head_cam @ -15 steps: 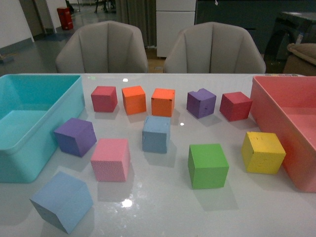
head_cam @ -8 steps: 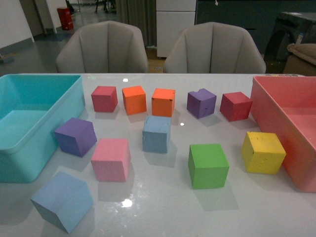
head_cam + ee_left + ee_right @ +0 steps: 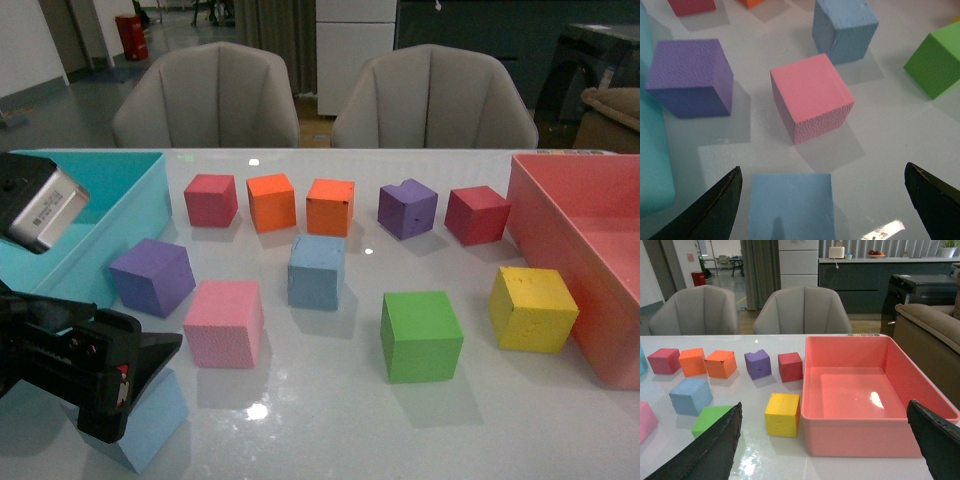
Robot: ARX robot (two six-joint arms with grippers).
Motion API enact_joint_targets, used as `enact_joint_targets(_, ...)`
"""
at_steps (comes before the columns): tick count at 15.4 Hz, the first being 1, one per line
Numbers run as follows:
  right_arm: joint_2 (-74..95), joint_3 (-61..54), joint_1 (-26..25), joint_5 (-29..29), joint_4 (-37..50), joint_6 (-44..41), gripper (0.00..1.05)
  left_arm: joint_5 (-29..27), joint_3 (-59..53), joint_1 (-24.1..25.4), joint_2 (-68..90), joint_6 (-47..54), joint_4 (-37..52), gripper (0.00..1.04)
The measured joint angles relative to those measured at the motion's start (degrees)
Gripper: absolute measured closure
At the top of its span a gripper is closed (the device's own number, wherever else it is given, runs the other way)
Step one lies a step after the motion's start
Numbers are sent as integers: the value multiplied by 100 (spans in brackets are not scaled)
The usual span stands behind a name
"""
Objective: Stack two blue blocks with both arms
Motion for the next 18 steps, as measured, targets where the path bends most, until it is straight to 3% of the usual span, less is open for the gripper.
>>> enact_joint_targets(8,0,0,0,2,0,0,6,420,203,557,874,63,225,7)
enact_joint_targets(18,0,0,0,2,0,0,6,271,144,490,1554,31,695,7)
